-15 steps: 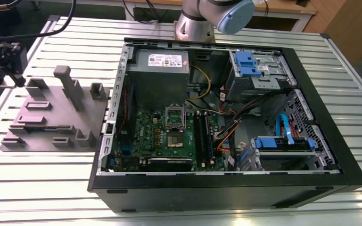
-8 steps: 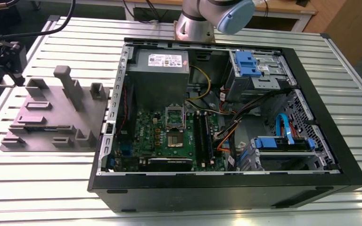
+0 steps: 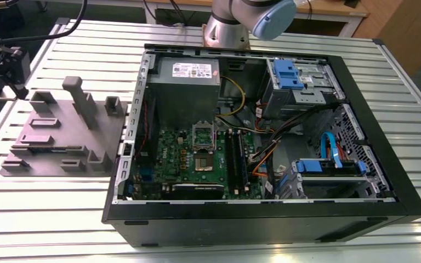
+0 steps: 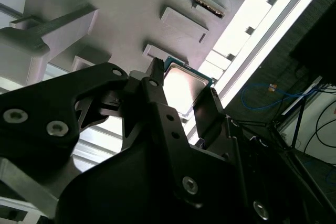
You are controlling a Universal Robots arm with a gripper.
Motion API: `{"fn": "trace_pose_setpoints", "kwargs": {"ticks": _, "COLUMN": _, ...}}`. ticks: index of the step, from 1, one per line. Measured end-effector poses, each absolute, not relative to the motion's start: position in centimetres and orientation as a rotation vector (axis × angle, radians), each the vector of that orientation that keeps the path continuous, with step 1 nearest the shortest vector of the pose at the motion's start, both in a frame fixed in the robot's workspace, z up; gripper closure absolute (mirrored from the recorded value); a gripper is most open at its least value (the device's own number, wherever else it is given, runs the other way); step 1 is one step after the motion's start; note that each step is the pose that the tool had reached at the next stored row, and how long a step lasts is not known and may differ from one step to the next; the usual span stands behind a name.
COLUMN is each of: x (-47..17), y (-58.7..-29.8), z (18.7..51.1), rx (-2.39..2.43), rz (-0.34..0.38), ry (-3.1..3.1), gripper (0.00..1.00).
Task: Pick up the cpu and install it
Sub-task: 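Pick up the cpu and move it towards the insertion slot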
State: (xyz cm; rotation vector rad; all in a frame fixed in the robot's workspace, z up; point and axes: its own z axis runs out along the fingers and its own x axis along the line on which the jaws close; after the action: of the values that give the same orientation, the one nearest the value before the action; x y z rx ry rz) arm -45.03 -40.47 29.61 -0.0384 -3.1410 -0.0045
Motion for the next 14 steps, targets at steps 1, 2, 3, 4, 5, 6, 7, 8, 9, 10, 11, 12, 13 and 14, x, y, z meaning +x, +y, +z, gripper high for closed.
{"fn": "trace_pose_setpoints", "kwargs": {"ticks": 1, "x": -45.03, "y": -40.47, "z": 29.65, "rx": -0.038, "rz": -0.004, "ry": -3.141, "gripper": 0.53}}
{"fn": "trace_pose_setpoints", "kwargs": {"ticks": 2, "x": -45.03, "y": -40.47, "z": 29.69, "rx": -0.038, "rz": -0.004, "ry": -3.141, "gripper": 0.53}}
{"fn": "trace_pose_setpoints", "kwargs": {"ticks": 3, "x": -45.03, "y": -40.47, "z": 29.73, "rx": -0.038, "rz": -0.004, "ry": -3.141, "gripper": 0.53}}
{"fn": "trace_pose_setpoints", "kwargs": {"ticks": 4, "x": -45.03, "y": -40.47, "z": 29.76, "rx": -0.038, "rz": -0.004, "ry": -3.141, "gripper": 0.53}}
{"fn": "trace_pose_setpoints", "kwargs": {"ticks": 5, "x": -45.03, "y": -40.47, "z": 29.8, "rx": -0.038, "rz": -0.004, "ry": -3.141, "gripper": 0.53}}
{"fn": "trace_pose_setpoints", "kwargs": {"ticks": 6, "x": -45.03, "y": -40.47, "z": 29.85, "rx": -0.038, "rz": -0.004, "ry": -3.141, "gripper": 0.53}}
{"fn": "trace_pose_setpoints", "kwargs": {"ticks": 7, "x": -45.03, "y": -40.47, "z": 29.89, "rx": -0.038, "rz": -0.004, "ry": -3.141, "gripper": 0.53}}
{"fn": "trace_pose_setpoints", "kwargs": {"ticks": 8, "x": -45.03, "y": -40.47, "z": 29.92, "rx": -0.038, "rz": -0.005, "ry": -3.141, "gripper": 0.53}}
{"fn": "trace_pose_setpoints", "kwargs": {"ticks": 9, "x": -45.03, "y": -40.47, "z": 29.97, "rx": -0.038, "rz": -0.005, "ry": -3.141, "gripper": 0.53}}
{"fn": "trace_pose_setpoints", "kwargs": {"ticks": 10, "x": -45.03, "y": -40.47, "z": 30.01, "rx": -0.038, "rz": -0.004, "ry": -3.141, "gripper": 0.53}}
{"fn": "trace_pose_setpoints", "kwargs": {"ticks": 11, "x": -45.03, "y": -40.47, "z": 30.04, "rx": -0.038, "rz": -0.005, "ry": -3.141, "gripper": 0.53}}
{"fn": "trace_pose_setpoints", "kwargs": {"ticks": 12, "x": -45.03, "y": -40.47, "z": 30.08, "rx": -0.038, "rz": -0.005, "ry": -3.141, "gripper": 0.53}}
{"fn": "trace_pose_setpoints", "kwargs": {"ticks": 13, "x": -45.03, "y": -40.47, "z": 30.1, "rx": -0.038, "rz": -0.005, "ry": -3.141, "gripper": 0.53}}
{"fn": "trace_pose_setpoints", "kwargs": {"ticks": 14, "x": -45.03, "y": -40.47, "z": 30.14, "rx": -0.038, "rz": -0.004, "ry": -3.141, "gripper": 0.53}}
